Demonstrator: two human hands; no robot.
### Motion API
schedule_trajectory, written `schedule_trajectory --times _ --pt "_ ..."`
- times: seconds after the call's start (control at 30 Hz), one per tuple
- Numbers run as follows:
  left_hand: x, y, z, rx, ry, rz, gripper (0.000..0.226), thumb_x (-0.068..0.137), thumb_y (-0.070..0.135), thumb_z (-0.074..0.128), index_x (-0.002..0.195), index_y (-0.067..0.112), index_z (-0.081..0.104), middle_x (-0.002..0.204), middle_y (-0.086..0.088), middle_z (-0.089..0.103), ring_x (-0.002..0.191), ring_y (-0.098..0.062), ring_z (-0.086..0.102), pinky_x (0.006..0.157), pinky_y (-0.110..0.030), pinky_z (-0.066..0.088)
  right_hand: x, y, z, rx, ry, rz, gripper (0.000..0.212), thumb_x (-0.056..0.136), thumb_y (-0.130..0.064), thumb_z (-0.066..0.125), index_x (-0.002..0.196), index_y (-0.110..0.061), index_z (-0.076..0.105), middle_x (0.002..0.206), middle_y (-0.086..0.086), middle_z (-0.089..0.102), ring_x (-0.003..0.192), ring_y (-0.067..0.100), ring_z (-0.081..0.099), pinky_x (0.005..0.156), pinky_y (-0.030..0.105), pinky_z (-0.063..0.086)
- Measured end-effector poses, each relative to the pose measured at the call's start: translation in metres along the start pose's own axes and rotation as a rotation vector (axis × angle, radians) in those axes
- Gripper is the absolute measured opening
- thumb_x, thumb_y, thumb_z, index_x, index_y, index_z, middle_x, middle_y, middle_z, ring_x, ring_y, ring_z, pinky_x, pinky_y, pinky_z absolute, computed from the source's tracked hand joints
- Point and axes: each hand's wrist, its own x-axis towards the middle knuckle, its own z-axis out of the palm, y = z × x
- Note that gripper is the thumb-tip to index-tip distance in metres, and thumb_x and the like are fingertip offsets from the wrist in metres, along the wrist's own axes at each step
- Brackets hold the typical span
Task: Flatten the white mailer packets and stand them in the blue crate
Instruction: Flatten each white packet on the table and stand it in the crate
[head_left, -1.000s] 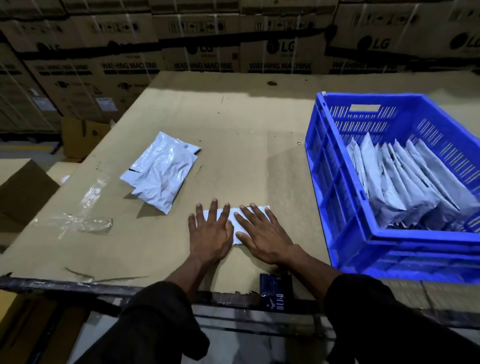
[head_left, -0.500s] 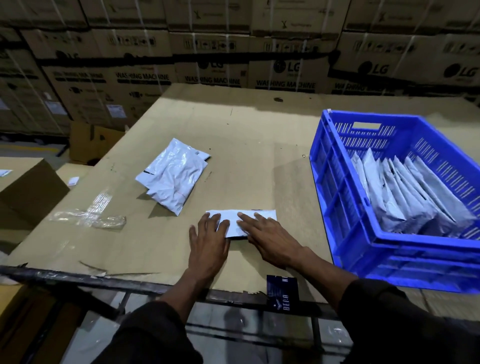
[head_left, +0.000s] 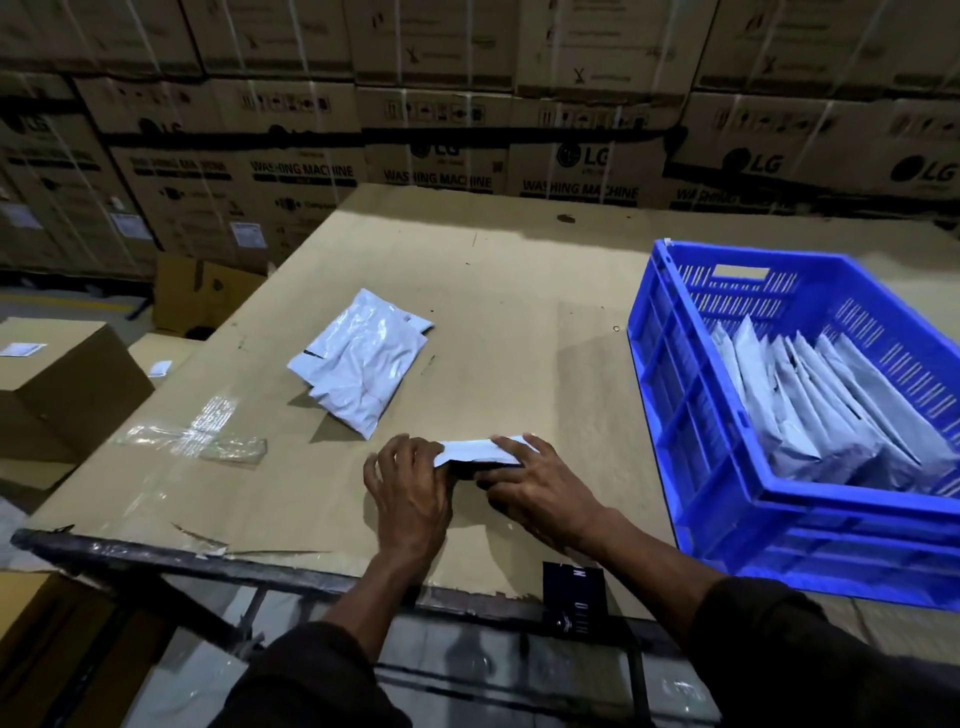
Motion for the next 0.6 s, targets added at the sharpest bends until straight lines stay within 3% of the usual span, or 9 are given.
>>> schedule_trajectory --times 0.07,0.13,0.2,0.3,0.37,0.47,0.53,0.6 --pt "0.0 0.003 -0.002 0.044 0.021 -0.014 0.044 0.095 0.034 0.053 0.134 0.014 0.056 0.142 -0.014 0.051 0.135 -0.037 0.048 0.113 -0.065 0.028 0.01 0.008 -0.007 0.073 0.039 0.081 0.009 0.082 -0.011 0.073 0.08 -0.019 0.069 0.095 -0.001 0.072 0.099 0.029 0.063 0.077 0.041 0.051" --pt "-0.001 0.003 -0.005 0.088 0.016 0.007 0.061 0.093 0.034 0.054 0.149 0.013 0.043 0.156 -0.019 0.037 0.145 -0.039 0.038 0.119 -0.066 0.018 0.024 0.014 -0.022 0.083 0.08 0.198 0.02 0.063 -0.009 0.082 0.077 -0.019 0.07 0.082 0.003 0.071 0.08 0.029 0.064 0.064 0.033 0.048" --pt "-0.002 0.004 -0.006 0.119 -0.003 0.081 0.071 0.092 0.035 0.055 0.156 0.012 0.034 0.163 -0.019 0.027 0.15 -0.039 0.031 0.12 -0.069 0.014 0.036 0.021 -0.038 0.165 0.126 0.372 0.017 0.058 -0.007 0.067 0.068 -0.02 0.068 0.07 0.001 0.068 0.068 0.029 0.063 0.057 0.031 0.045" --pt "-0.007 0.008 -0.01 0.135 -0.033 0.195 0.07 0.096 0.035 0.049 0.159 0.014 0.028 0.167 -0.017 0.02 0.154 -0.037 0.024 0.121 -0.068 0.011 0.053 0.032 -0.057 0.377 0.001 0.615 0.023 0.063 -0.006 0.05 0.062 -0.021 0.068 0.063 -0.008 0.069 0.062 0.015 0.064 0.057 0.032 0.052" --pt "-0.007 0.011 -0.01 0.143 -0.097 0.245 0.065 0.099 0.035 0.043 0.16 0.013 0.032 0.168 -0.015 0.022 0.156 -0.036 0.021 0.121 -0.066 0.013 0.062 0.04 -0.068 0.532 -0.218 0.623 0.028 0.064 -0.001 0.047 0.061 -0.018 0.069 0.059 -0.01 0.068 0.057 0.008 0.064 0.057 0.027 0.052" --pt "-0.005 0.009 -0.003 0.115 -0.293 0.261 0.059 0.104 0.038 0.037 0.157 0.013 0.04 0.168 -0.01 0.026 0.157 -0.029 0.022 0.117 -0.062 0.029 0.069 0.046 -0.069 0.711 -0.472 0.646 0.031 0.066 0.008 0.043 0.065 -0.007 0.07 0.053 -0.005 0.066 0.047 0.007 0.059 0.051 0.019 0.046" --pt "-0.003 0.008 0.003 0.148 -0.414 0.226 0.058 0.104 0.041 0.034 0.155 0.013 0.044 0.166 -0.009 0.033 0.155 -0.028 0.026 0.114 -0.062 0.034 0.07 0.051 -0.056 0.691 -0.491 0.654 0.032 0.069 0.008 0.045 0.068 -0.009 0.072 0.061 -0.003 0.071 0.054 0.006 0.061 0.058 0.022 0.048" --pt "-0.001 0.007 0.006 0.19 -0.488 0.192 0.057 0.104 0.041 0.032 0.149 0.013 0.052 0.16 -0.011 0.043 0.151 -0.03 0.035 0.113 -0.063 0.035 0.066 0.051 -0.035 0.514 -0.418 0.664 0.032 0.074 0.004 0.049 0.08 -0.014 0.074 0.078 -0.002 0.075 0.075 0.012 0.066 0.07 0.028 0.047"
